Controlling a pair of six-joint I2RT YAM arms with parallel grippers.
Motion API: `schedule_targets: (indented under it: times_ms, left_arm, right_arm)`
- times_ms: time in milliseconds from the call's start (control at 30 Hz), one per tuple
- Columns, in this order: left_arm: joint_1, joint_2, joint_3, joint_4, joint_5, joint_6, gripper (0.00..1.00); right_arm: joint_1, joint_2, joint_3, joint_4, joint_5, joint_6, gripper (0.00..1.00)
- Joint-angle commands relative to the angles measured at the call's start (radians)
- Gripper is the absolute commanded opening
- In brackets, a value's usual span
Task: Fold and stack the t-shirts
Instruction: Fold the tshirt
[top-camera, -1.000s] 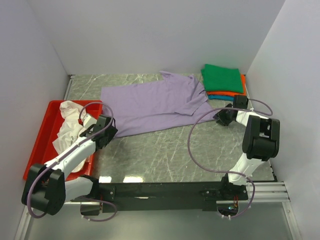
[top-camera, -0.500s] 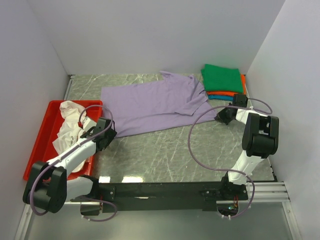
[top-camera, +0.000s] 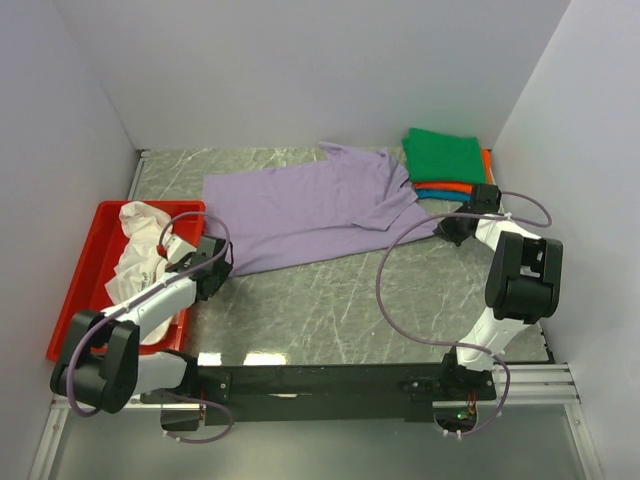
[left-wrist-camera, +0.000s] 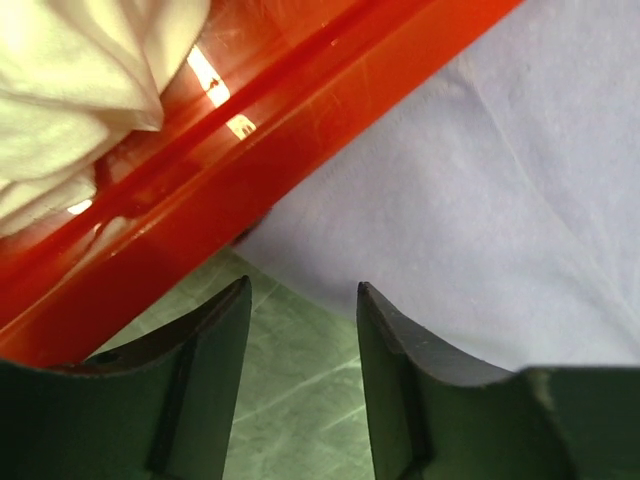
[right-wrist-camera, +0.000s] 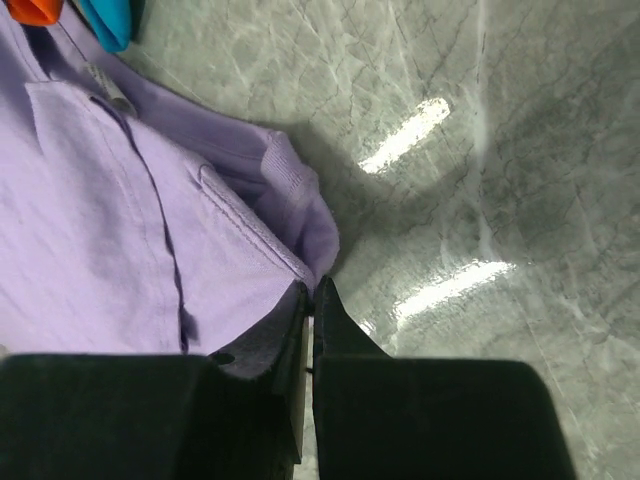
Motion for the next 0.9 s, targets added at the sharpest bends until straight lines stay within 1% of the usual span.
schedule_targets:
  times_ms: [0,167,233,300,333,367,400,467,600,700,867]
  left_arm:
    - [0.008,0.024,0.027,-0.029,-0.087,-0.036,0.51]
    - [0.007,0.091,0.046,-0.039,-0.096,-0.06,0.48]
    - [0.007,0.115,0.052,-0.033,-0.096,-0.063,0.44]
    - [0.005,0.139,0.066,-0.042,-0.103,-0.066,0.35]
    - [0.004,0.143,0.07,-0.046,-0.107,-0.065,0.29]
    - [0.004,0.145,0.075,-0.051,-0.108,-0.063,0.11]
    - [0.002,0.145,0.081,-0.068,-0.11,-0.063,0.01]
    - [-0.003,0.133,0.081,-0.082,-0.108,-0.065,0.01]
    - [-0.016,0.042,0.058,-0.123,-0.104,-0.068,0.01]
    - [-0.038,-0.03,0.044,-0.181,-0.113,-0.088,0.01]
    - [-0.097,-0.134,0.012,-0.295,-0.116,-0.157,0.01]
  right_arm:
    - [-0.024,-0.052,0.016,0.007,0.017,-0.019,0.0]
    - [-0.034,-0.08,-0.004,0.009,0.008,-0.019,0.0]
    - [-0.039,-0.094,-0.011,0.003,0.006,-0.02,0.0]
    - [-0.045,-0.115,-0.025,0.001,0.006,-0.026,0.0]
    - [-0.047,-0.123,-0.031,-0.002,0.006,-0.026,0.0]
    - [-0.053,-0.132,-0.039,-0.007,0.006,-0.028,0.0]
    - [-0.054,-0.152,-0.051,-0.013,0.006,-0.028,0.0]
    - [-0.063,-0.178,-0.073,-0.02,0.005,-0.028,0.0]
    - [-0.096,-0.277,-0.138,-0.066,0.036,-0.019,0.0]
    - [-0.106,-0.359,-0.186,-0.112,0.062,-0.005,0.0]
    - [-0.166,-0.477,-0.26,-0.207,0.094,0.017,0.0]
